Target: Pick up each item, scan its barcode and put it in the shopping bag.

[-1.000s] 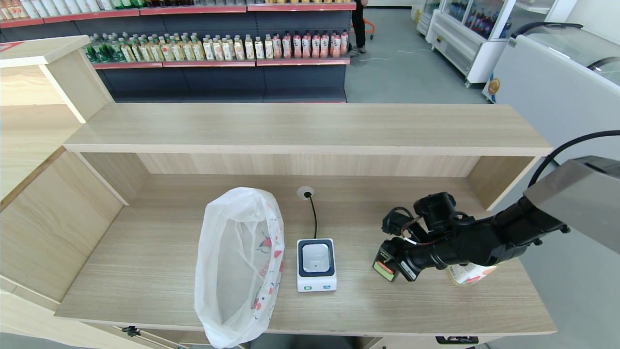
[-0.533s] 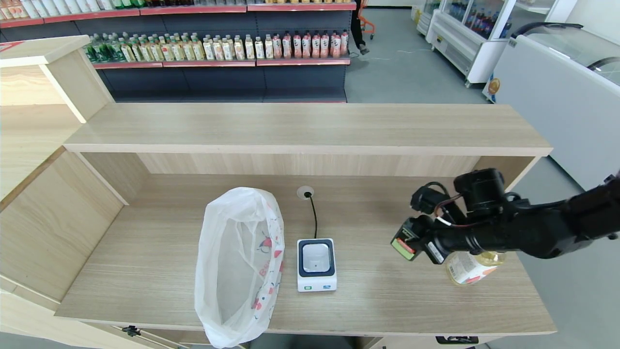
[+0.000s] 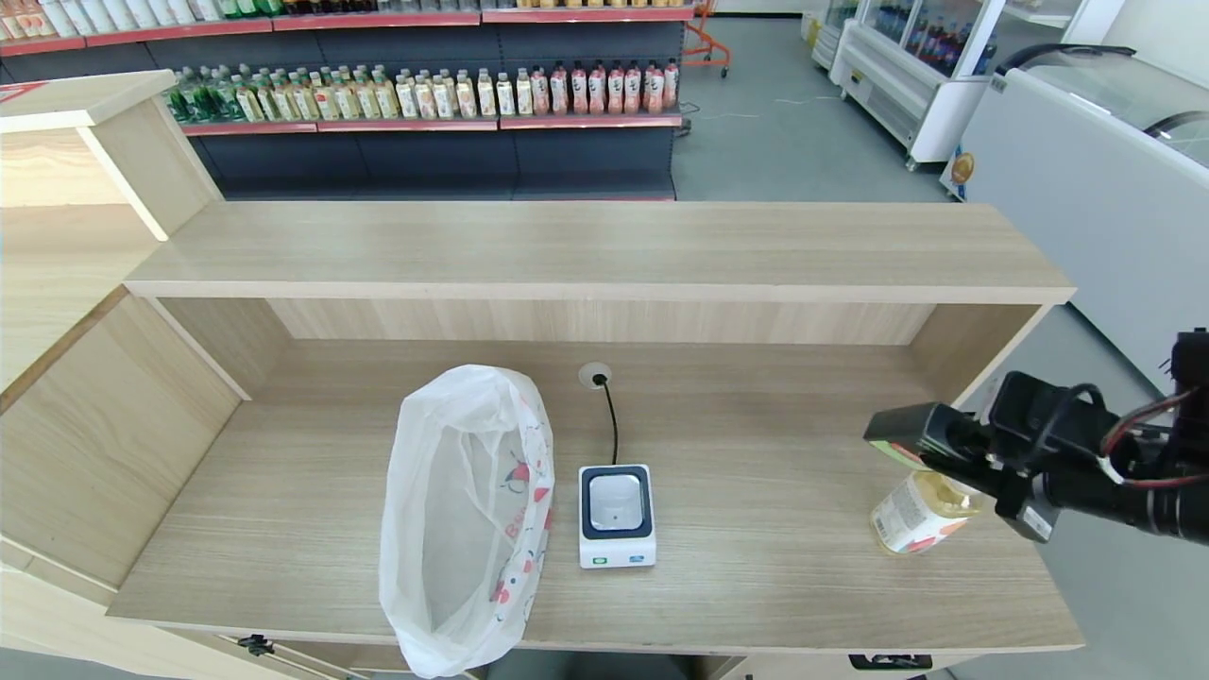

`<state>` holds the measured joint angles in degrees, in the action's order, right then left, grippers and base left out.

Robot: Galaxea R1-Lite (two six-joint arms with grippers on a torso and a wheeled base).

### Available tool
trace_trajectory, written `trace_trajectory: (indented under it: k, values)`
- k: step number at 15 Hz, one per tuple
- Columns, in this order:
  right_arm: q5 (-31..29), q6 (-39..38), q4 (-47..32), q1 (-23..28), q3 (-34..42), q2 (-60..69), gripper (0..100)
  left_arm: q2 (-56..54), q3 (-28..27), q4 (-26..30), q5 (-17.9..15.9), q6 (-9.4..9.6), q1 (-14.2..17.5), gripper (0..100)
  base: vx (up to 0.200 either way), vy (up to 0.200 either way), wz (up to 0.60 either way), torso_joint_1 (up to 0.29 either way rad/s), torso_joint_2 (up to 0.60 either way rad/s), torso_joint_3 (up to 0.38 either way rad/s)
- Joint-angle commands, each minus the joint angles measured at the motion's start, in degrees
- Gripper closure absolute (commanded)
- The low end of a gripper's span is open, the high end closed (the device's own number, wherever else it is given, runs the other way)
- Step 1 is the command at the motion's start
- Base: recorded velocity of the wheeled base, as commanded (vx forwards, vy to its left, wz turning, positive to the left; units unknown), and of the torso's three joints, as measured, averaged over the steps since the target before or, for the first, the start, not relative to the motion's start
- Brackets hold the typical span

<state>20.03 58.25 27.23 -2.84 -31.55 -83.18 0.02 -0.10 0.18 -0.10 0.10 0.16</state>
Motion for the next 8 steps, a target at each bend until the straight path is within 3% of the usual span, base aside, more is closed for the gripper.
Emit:
trace_trajectory:
  k: [1, 3, 4, 7, 8]
  values:
    - [11.35, 13.12, 0.98, 1.08, 3.86, 5.83, 100, -0.02, 0.01, -0.01, 0.01, -0.01, 0.02, 0, 0.0, 0.0, 0.0, 0.0, 0.0, 0.0]
    - [21.89, 33.25, -2.36, 0.64, 3.6, 4.51, 100, -0.02, 0.01, -0.01, 0.01, -0.01, 0.02, 0, 0.0, 0.0, 0.0, 0.0, 0.0, 0.0]
    - [24.44, 45.9, -5.61, -1.29, 2.72, 1.79, 100, -0.02, 0.01, -0.01, 0.01, -0.01, 0.02, 0, 0.0, 0.0, 0.0, 0.0, 0.0, 0.0]
    - [25.85, 75.61, -16.86, -9.29, -2.82, -5.59, 100, -0.02, 0.01, -0.01, 0.01, -0.01, 0.02, 0, 0.0, 0.0, 0.0, 0.0, 0.0, 0.0]
    - [25.5, 80.88, -17.04, -10.08, -2.73, -6.82, 100, -0.02, 0.01, -0.01, 0.01, -0.01, 0.02, 0, 0.0, 0.0, 0.0, 0.0, 0.0, 0.0]
